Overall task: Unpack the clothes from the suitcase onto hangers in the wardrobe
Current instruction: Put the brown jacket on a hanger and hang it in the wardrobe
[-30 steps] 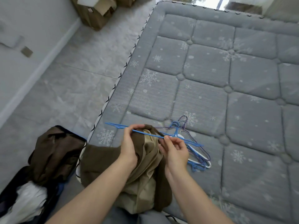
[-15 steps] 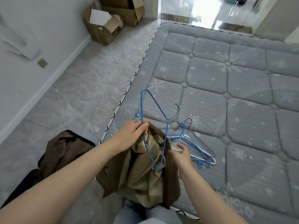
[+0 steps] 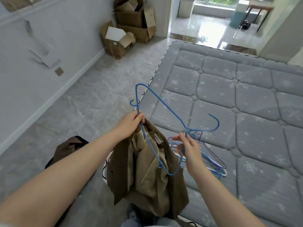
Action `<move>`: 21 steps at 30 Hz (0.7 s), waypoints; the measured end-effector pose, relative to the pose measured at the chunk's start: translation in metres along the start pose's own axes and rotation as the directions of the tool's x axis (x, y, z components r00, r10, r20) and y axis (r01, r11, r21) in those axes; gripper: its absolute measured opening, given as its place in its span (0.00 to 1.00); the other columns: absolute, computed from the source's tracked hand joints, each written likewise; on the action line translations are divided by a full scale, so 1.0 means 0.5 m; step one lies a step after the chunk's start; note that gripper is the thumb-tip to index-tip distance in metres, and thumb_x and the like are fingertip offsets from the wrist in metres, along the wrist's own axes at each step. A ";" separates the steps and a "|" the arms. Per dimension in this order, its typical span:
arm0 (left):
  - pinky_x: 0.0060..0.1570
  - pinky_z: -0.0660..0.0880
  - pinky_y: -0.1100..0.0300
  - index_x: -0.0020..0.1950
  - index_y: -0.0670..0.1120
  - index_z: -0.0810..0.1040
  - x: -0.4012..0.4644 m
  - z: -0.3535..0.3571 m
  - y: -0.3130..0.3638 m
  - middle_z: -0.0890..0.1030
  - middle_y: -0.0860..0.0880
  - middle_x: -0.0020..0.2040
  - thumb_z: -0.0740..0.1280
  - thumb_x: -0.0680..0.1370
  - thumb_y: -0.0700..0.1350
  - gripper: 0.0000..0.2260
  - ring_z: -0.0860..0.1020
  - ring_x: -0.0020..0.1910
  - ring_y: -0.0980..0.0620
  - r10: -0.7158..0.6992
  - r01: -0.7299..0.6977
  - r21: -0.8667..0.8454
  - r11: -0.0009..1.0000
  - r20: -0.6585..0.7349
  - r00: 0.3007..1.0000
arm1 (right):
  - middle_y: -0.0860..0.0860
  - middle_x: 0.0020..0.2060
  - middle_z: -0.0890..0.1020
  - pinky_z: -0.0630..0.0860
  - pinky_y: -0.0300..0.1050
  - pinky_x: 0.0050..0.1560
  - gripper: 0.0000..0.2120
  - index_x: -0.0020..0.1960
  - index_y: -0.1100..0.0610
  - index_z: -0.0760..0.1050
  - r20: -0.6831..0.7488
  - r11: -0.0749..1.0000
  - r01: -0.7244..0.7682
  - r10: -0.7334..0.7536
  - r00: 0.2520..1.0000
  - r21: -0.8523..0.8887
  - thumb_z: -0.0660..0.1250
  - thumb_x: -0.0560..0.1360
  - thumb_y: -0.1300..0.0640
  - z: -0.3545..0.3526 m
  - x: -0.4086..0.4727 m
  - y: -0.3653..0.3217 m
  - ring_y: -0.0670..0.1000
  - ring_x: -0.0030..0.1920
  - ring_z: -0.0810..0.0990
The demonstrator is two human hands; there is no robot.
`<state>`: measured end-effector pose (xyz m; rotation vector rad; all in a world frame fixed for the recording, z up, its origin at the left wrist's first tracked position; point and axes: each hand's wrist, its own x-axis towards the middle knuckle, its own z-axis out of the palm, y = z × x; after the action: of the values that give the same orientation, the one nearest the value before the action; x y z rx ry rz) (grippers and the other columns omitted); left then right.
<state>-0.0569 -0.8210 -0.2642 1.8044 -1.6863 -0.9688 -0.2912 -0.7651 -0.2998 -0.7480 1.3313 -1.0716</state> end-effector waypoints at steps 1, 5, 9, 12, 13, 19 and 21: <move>0.41 0.67 0.60 0.38 0.52 0.75 0.003 -0.008 -0.008 0.79 0.53 0.41 0.57 0.83 0.48 0.15 0.76 0.42 0.55 -0.016 0.016 -0.003 1.000 0.008 1.000 | 0.51 0.40 0.81 0.66 0.35 0.26 0.11 0.49 0.59 0.80 0.039 0.998 0.063 -0.063 0.997 0.008 0.64 0.80 0.52 0.008 -0.019 -0.007 0.46 0.26 0.71; 0.49 0.71 0.61 0.45 0.55 0.79 0.016 -0.028 -0.023 0.81 0.55 0.48 0.69 0.78 0.50 0.02 0.78 0.51 0.56 -0.031 0.031 -0.004 1.000 0.060 0.998 | 0.44 0.27 0.65 0.59 0.36 0.26 0.12 0.50 0.49 0.81 0.037 0.965 0.260 -0.259 0.965 -0.044 0.60 0.82 0.47 0.040 -0.061 -0.031 0.43 0.27 0.62; 0.49 0.76 0.65 0.59 0.55 0.79 0.034 -0.070 -0.022 0.81 0.52 0.50 0.79 0.67 0.42 0.23 0.79 0.50 0.53 -0.044 0.049 -0.018 0.999 0.209 0.977 | 0.45 0.25 0.62 0.56 0.42 0.27 0.16 0.49 0.47 0.82 0.030 0.935 0.322 -0.321 0.947 -0.148 0.56 0.84 0.50 0.048 -0.060 -0.048 0.45 0.26 0.59; 0.46 0.75 0.58 0.64 0.52 0.77 0.054 -0.099 -0.017 0.79 0.48 0.45 0.75 0.68 0.37 0.26 0.78 0.44 0.50 -0.075 0.047 0.126 0.991 0.228 0.971 | 0.42 0.24 0.65 0.62 0.43 0.29 0.13 0.53 0.44 0.81 0.024 0.901 0.359 -0.364 0.931 -0.242 0.60 0.80 0.41 0.039 -0.055 -0.060 0.44 0.26 0.62; 0.45 0.74 0.60 0.63 0.52 0.77 0.062 -0.106 -0.015 0.78 0.49 0.44 0.73 0.69 0.36 0.24 0.78 0.45 0.50 -0.060 0.025 0.206 0.978 0.166 0.984 | 0.41 0.23 0.66 0.62 0.45 0.31 0.16 0.54 0.44 0.81 0.019 0.893 0.358 -0.367 0.930 -0.273 0.60 0.77 0.38 0.033 -0.054 -0.062 0.45 0.27 0.63; 0.51 0.76 0.53 0.53 0.42 0.80 0.117 -0.167 0.017 0.81 0.40 0.53 0.68 0.73 0.38 0.09 0.79 0.55 0.41 0.116 -0.044 0.491 0.870 -0.117 0.986 | 0.44 0.23 0.65 0.60 0.44 0.31 0.16 0.52 0.45 0.82 0.146 0.836 0.376 -0.347 0.926 -0.399 0.60 0.77 0.38 0.025 -0.075 -0.077 0.45 0.25 0.63; 0.50 0.76 0.50 0.54 0.42 0.79 0.129 -0.188 0.040 0.80 0.38 0.54 0.66 0.74 0.40 0.09 0.78 0.55 0.38 0.117 -0.037 0.590 0.807 -0.098 0.988 | 0.42 0.22 0.69 0.64 0.39 0.31 0.10 0.49 0.40 0.81 0.186 0.748 0.410 -0.369 0.910 -0.521 0.61 0.81 0.44 0.029 -0.084 -0.080 0.42 0.26 0.69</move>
<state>0.0018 -0.8979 -0.2006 2.0874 -2.1088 -0.2791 -0.2806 -0.7433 -0.2454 -1.5463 1.4744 -0.9648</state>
